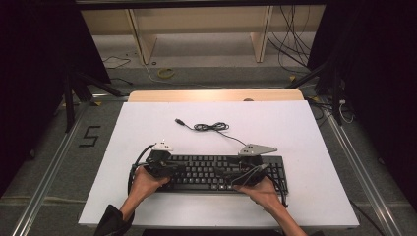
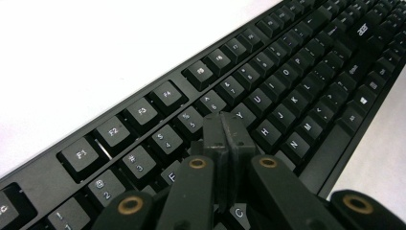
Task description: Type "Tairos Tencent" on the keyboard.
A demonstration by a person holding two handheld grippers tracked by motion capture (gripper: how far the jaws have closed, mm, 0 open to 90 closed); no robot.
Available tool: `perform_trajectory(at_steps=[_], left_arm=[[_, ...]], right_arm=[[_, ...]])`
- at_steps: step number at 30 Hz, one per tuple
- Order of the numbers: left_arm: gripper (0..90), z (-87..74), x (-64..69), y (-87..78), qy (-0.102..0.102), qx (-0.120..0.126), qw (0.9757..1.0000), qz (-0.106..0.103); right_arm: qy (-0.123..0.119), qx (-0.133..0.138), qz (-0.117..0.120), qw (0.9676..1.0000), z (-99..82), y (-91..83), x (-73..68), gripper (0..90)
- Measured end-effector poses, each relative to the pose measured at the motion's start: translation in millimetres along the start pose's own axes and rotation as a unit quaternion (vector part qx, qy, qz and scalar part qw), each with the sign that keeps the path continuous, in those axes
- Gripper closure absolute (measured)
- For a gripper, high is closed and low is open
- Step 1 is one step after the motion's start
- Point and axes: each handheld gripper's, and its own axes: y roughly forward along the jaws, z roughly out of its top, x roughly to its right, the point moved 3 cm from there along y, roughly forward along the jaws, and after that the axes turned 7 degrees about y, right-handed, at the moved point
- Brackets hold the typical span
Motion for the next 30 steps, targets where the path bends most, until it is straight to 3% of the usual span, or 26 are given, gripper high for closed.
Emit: perform_trajectory(at_steps=[21, 30], left_arm=[[89.1, -3.3, -3.5, 7.7, 0.0, -0.019, 0.9998, 0.007], [89.2, -4.5, -3.4, 8.6, -0.003, -0.016, 0.9999, 0.004]], right_arm=[[0.0, -0.001, -0.002, 1.0, -0.2, 0.3, -0.1, 34.0], [0.0, -0.004, -0.004, 1.0, -0.5, 0.5, 0.1, 34.1]])
